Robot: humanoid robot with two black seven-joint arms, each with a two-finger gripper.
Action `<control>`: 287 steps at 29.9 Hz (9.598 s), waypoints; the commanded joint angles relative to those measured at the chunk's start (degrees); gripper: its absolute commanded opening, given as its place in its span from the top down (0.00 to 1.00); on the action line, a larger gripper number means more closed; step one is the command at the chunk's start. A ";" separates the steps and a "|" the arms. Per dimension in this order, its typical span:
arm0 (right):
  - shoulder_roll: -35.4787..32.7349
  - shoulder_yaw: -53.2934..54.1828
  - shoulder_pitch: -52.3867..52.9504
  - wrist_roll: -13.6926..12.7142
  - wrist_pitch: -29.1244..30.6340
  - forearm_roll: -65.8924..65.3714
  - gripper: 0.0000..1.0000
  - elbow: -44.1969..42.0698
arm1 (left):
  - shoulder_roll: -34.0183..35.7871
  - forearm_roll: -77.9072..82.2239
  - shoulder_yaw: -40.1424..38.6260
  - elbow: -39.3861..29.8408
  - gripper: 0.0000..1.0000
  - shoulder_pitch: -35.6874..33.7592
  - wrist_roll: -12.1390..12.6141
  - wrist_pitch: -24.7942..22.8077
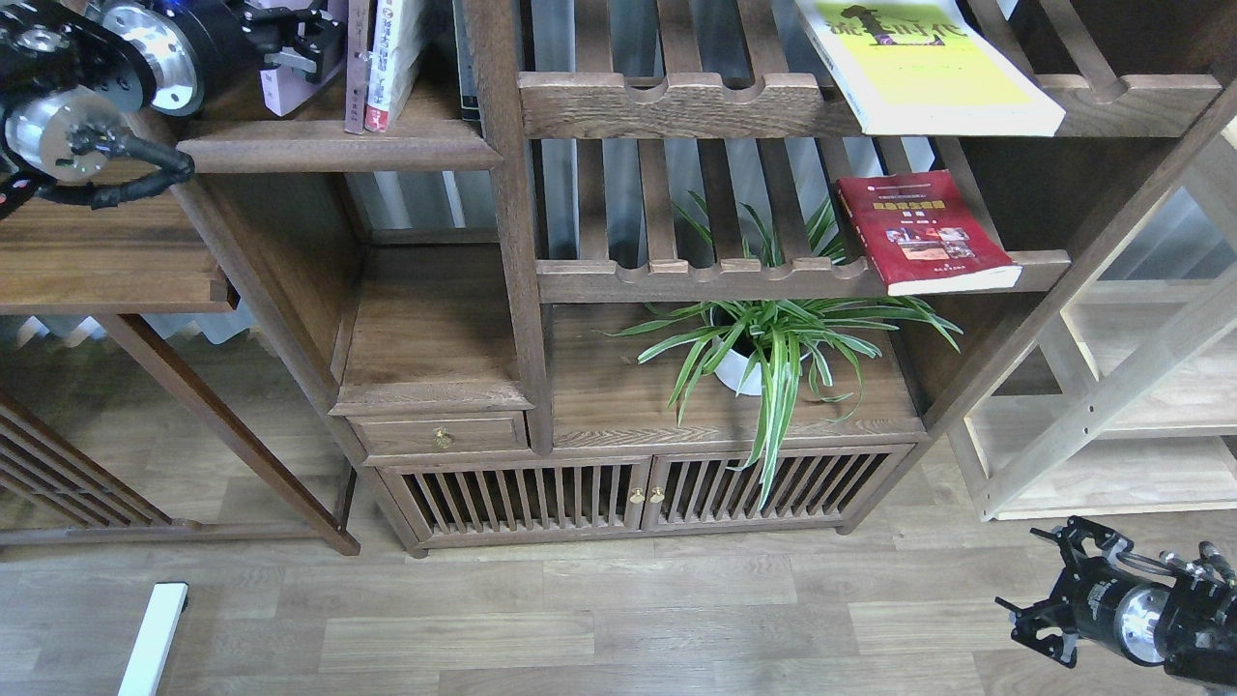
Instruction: Organize books on shelf
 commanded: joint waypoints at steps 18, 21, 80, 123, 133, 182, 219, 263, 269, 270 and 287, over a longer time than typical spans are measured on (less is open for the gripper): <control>-0.01 -0.01 0.08 0.00 0.00 0.00 0.07 0.35 | -2.45 -0.16 2.20 0.34 1.00 -4.47 6.99 4.72; -0.01 -0.01 0.08 0.00 0.00 0.00 0.07 0.35 | -3.51 -1.39 1.58 0.34 1.00 -4.56 6.99 5.51; -0.45 -0.01 -0.19 0.00 0.00 0.00 0.07 0.35 | 4.40 -1.74 1.58 -13.10 0.25 -4.03 6.99 3.58; -1.06 -0.01 -2.39 0.00 0.00 0.00 0.07 0.35 | 31.81 4.93 2.64 -36.92 0.22 3.43 5.68 -7.23; -0.80 -0.01 -2.47 0.00 -0.17 0.00 0.07 0.35 | 32.00 5.82 2.64 -39.47 0.18 16.96 1.81 -8.81; 1.57 3.42 -7.13 0.00 -7.64 0.26 0.07 -0.44 | -16.42 15.92 2.28 3.23 0.09 73.04 -15.77 8.94; -24.87 10.36 26.61 0.00 -12.53 -14.06 0.10 20.03 | -32.87 15.57 3.52 28.64 0.06 81.22 -17.09 12.02; -19.88 12.92 45.95 0.00 -12.53 -40.25 0.09 26.89 | -33.75 15.22 3.52 29.52 0.05 81.31 -17.70 12.81; -18.20 12.30 45.95 0.00 -12.53 -40.26 0.09 26.54 | -33.66 15.22 3.43 29.52 0.05 81.40 -17.70 13.07; -17.94 12.30 45.95 0.00 -12.53 -40.26 0.10 26.45 | -33.66 15.22 3.43 29.52 0.05 81.40 -17.79 13.16; -16.62 12.74 49.12 0.00 -6.95 -41.22 0.72 26.19 | -33.66 15.13 2.90 29.61 0.05 81.83 -18.32 13.86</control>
